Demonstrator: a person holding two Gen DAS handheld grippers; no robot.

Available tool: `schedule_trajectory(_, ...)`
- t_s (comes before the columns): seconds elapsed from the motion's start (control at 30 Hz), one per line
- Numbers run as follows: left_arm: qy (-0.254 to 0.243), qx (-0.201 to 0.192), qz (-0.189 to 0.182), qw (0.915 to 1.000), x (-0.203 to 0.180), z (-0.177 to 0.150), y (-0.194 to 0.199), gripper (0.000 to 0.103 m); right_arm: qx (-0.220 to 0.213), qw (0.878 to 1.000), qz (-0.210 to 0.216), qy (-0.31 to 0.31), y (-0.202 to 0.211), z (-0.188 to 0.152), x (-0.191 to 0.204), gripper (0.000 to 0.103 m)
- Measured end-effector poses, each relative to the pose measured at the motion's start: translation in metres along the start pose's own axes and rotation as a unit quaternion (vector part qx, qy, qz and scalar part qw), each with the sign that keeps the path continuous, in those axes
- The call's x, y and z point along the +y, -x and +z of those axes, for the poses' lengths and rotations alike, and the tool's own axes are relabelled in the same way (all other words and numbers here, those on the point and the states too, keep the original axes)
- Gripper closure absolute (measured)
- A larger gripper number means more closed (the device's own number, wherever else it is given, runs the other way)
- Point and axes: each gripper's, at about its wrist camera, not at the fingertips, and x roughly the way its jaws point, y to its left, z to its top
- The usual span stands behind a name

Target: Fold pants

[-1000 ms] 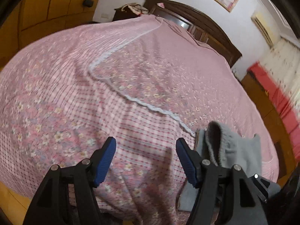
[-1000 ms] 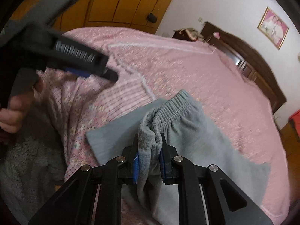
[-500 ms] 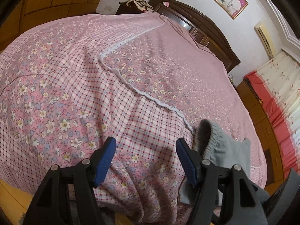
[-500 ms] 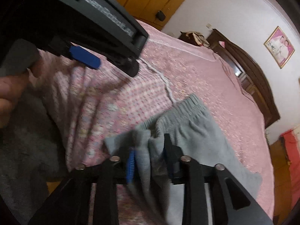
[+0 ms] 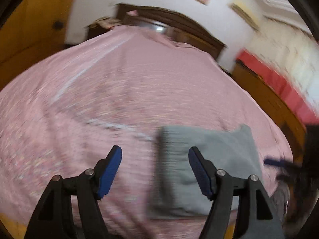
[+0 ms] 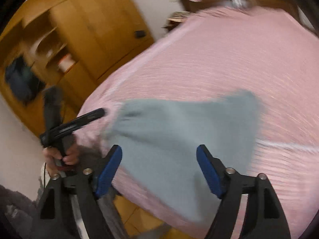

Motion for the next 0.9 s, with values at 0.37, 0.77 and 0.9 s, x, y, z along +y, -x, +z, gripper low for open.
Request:
schedule_trajectory(0.37,-0.061,0.117,0.075,0.9885,-0.037,-0.002,-0.086,0.019,0.046,0.983,0.105,-0.14,-0.043,0.003,-0.139,0.023)
schedule_trajectory(0.77,-0.041,0.104,0.058,0.9921,-0.03,-0.012,-0.063,0.02,0.053,0.969,0.137,-0.197,-0.059,0.029,-0.161,0.092)
schedule_trajectory(0.9,-0.029,0.081,0.056,0.9947,-0.066,-0.002,-0.047,0.021,0.048,0.98,0.118,-0.153,-0.018,0.054,-0.165,0.092)
